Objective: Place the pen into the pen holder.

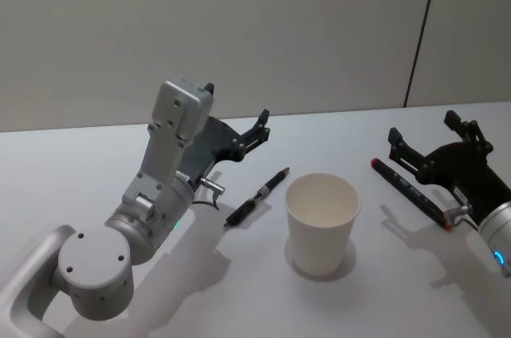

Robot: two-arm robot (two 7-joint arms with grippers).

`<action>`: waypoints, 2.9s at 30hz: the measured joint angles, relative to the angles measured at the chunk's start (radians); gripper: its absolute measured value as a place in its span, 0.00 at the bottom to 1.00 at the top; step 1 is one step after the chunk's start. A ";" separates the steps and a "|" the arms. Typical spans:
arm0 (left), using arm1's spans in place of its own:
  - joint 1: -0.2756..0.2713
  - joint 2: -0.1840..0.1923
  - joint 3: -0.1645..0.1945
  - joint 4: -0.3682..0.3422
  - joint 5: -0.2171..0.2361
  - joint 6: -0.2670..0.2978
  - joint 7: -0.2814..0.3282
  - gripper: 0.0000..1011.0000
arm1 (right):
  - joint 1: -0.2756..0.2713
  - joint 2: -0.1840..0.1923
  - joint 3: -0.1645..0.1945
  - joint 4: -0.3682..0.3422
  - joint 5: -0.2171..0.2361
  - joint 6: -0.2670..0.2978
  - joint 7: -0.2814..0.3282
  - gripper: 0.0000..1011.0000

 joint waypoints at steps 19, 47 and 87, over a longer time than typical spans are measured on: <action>0.000 0.000 0.000 0.000 0.000 0.000 0.000 0.99 | 0.026 0.018 0.012 -0.002 -0.030 0.046 0.051 0.99; 0.000 0.000 0.000 0.000 0.000 0.000 0.000 0.99 | 0.371 0.048 0.043 0.320 -0.099 0.202 0.589 0.99; 0.000 0.000 0.000 0.000 0.000 0.000 0.000 0.99 | 0.429 0.049 -0.030 0.370 -0.156 0.428 0.629 0.99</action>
